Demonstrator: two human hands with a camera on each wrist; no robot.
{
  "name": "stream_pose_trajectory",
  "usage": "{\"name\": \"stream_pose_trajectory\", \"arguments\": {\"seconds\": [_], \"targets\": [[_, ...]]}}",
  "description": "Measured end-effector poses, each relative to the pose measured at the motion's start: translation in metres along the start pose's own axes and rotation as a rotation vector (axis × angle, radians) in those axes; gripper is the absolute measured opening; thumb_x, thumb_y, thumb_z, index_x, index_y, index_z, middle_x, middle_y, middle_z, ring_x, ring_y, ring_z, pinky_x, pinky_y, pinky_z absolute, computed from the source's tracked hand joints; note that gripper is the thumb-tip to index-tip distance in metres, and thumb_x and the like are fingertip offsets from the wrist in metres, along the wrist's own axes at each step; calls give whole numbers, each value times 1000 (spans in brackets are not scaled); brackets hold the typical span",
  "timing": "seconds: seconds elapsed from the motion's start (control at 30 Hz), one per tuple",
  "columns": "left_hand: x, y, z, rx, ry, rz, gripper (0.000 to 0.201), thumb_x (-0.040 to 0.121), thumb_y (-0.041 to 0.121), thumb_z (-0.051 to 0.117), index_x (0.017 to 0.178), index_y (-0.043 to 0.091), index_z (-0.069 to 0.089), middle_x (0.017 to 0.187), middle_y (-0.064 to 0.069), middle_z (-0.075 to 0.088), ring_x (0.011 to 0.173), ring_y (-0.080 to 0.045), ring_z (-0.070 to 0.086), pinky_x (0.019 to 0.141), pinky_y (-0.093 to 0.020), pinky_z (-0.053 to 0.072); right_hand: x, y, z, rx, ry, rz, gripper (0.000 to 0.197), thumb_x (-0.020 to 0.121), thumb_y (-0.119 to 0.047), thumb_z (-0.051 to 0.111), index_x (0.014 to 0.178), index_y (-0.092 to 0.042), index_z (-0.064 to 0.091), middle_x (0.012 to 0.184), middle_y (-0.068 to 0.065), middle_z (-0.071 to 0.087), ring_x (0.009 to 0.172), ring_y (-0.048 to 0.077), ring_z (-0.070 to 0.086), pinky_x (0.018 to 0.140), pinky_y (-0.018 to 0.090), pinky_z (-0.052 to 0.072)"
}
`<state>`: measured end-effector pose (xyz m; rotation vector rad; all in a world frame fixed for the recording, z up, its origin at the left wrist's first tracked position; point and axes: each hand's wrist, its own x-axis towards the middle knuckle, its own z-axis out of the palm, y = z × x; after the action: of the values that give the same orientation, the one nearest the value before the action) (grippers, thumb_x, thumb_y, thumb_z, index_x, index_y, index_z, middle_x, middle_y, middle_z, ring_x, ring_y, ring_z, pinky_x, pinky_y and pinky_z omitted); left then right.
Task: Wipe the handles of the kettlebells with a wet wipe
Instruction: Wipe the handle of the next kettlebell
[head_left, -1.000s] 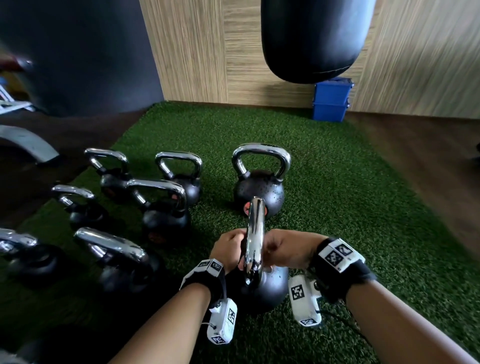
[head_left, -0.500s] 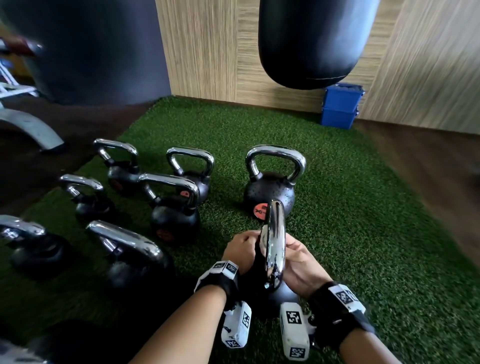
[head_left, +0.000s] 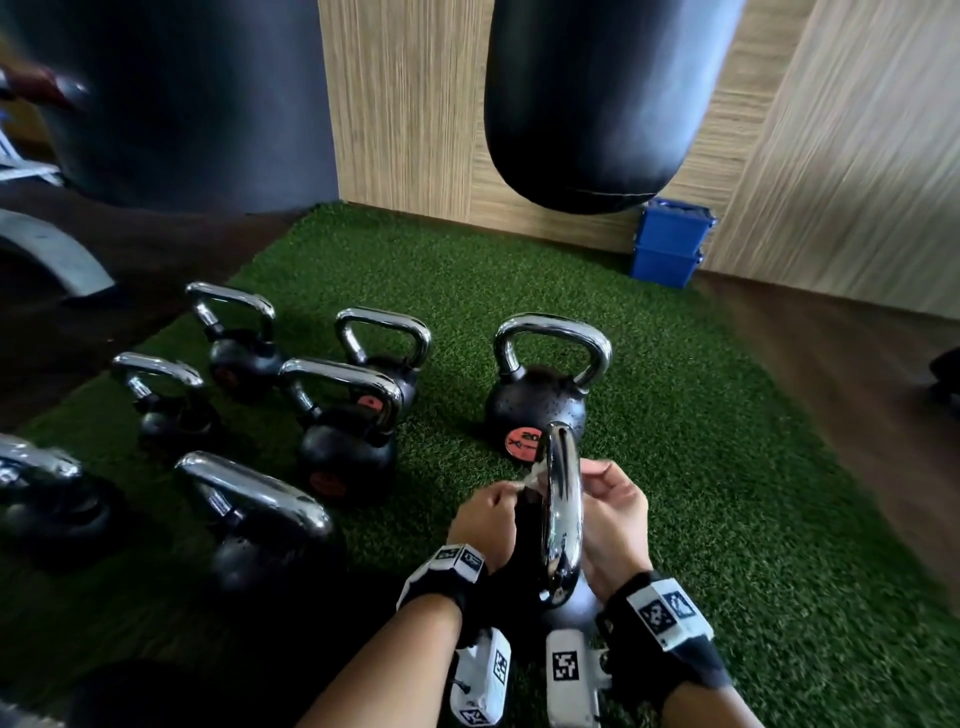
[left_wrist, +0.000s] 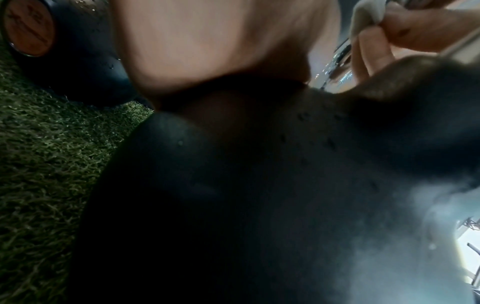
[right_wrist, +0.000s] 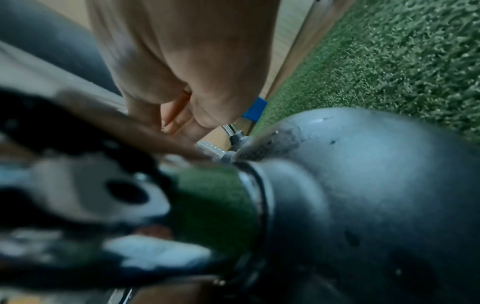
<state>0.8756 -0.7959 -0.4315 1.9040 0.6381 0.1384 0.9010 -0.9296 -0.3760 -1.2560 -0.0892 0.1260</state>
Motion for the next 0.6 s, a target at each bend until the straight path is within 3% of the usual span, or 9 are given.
{"name": "stream_pose_trajectory", "arguments": {"seconds": [0.13,0.27,0.37,0.5,0.6], "targets": [[3,-2,1,1,-2,30,33,101,29,46,116,36,74,131,7,70,122,-21,62,103,-29,44,16,-1,-2,-165,49,-112,23,71,3,85,83,-8,69,78,10,77,66,18,73,57,25,58],[6,-4,1,55,-18,71,36,104,27,42,125,30,71,136,6,67,126,-21,60,103,-27,42,32,1,-1,-456,122,-74,26,66,-20,91,76,-14,68,71,5,76,61,17,67,59,33,57],[9,-7,1,53,-29,84,35,104,28,42,125,31,71,135,5,68,125,-21,60,105,-30,43,34,-2,2,-590,151,-56,30,64,-31,92,69,-15,67,65,1,73,55,12,60,54,31,52],[12,-10,2,76,-64,99,34,106,34,42,122,28,71,132,0,69,122,-25,61,101,-33,44,35,-8,1,-809,72,2,32,70,-32,89,62,-15,62,65,0,66,61,17,58,58,30,49],[11,-8,0,45,-81,35,32,106,34,44,120,25,71,130,-3,69,120,-26,61,100,-33,43,29,-12,4,-931,-6,18,30,74,-29,85,71,-8,65,73,5,69,70,24,64,61,30,49]]}}
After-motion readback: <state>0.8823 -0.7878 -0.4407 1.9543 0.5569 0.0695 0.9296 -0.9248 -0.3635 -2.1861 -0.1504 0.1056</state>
